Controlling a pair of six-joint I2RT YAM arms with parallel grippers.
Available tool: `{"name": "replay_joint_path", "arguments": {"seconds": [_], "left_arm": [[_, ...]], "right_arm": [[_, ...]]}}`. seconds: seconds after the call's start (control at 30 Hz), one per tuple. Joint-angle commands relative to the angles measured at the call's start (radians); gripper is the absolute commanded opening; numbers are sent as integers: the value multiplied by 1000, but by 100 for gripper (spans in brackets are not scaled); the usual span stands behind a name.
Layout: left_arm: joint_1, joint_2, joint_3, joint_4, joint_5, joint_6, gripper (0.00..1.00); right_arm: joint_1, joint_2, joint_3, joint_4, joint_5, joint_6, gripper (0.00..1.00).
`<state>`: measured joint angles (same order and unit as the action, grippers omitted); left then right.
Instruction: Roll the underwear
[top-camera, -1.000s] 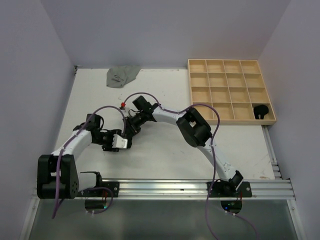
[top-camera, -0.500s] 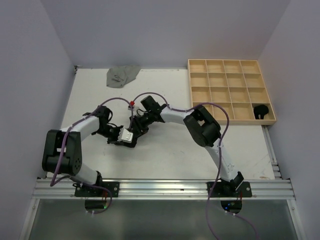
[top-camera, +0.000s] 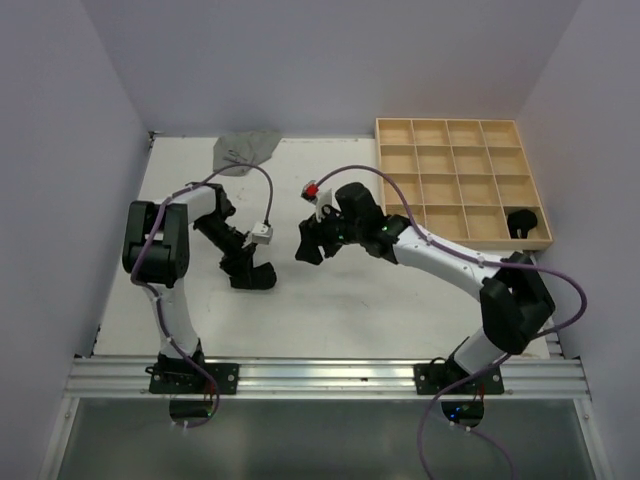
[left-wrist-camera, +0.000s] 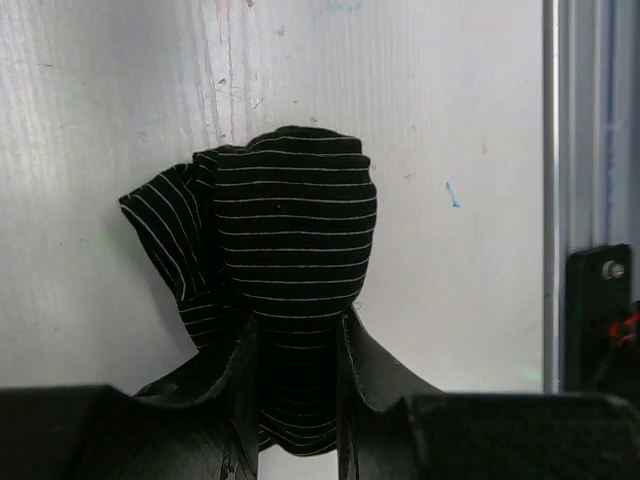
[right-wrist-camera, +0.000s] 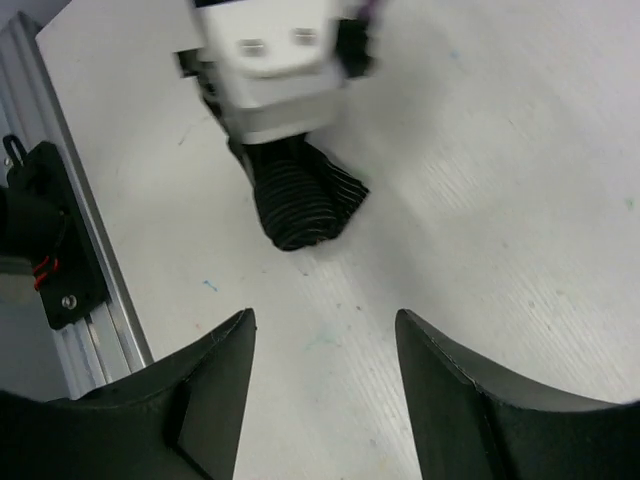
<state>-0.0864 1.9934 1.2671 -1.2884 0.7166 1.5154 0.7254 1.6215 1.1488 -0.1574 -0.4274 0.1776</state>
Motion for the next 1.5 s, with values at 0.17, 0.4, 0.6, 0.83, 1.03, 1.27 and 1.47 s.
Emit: {"name": "replay_joint_path", "arguments": {"seconds": [0.17,0.4,0.6,0.83,1.03,1.27,1.47], "left_arm": [[-19,214,58,-31,-13,-43,4],[-21,222,74,-29,-8,-53,8],[-21,222,80,-25,-16,-61,12],[-19,194,83,-11,-2,-63,24],[-9,67,32,81,18,-77,36],[17,-44,-23,66,17,-15,46],[17,-113,-106,100,21,-8,55]], "right_arm": [[267,-12,-144,246,255,-401,67],[353,113,-123,433,320,-553,73],[371,191,-74,464,289,-589,75],[371,325,3,414,223,-580,67],[358,377,11,394,170,-521,24],[336,405,46,302,98,-465,0],[322,426,77,265,46,-443,0]]}}
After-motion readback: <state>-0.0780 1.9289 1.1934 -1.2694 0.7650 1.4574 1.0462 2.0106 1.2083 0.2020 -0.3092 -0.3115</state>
